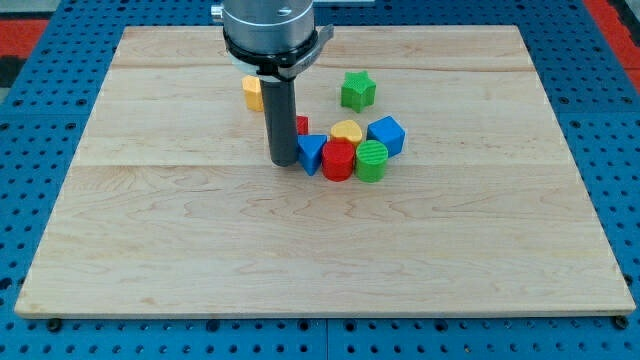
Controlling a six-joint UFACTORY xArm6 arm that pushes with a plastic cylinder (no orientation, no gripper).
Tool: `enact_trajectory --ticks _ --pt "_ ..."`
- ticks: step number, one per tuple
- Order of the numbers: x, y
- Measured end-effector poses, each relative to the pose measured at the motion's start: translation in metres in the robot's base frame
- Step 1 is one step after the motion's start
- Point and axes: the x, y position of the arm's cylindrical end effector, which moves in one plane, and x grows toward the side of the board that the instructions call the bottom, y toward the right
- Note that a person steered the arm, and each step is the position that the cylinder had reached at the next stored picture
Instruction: Move the red star towards the right a bit
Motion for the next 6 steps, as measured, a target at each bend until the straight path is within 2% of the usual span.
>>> enact_trajectory --ticks 3,5,6 --pt "0.000 0.002" --pt "0.001 -0.052" --pt "-0.009 -0.055"
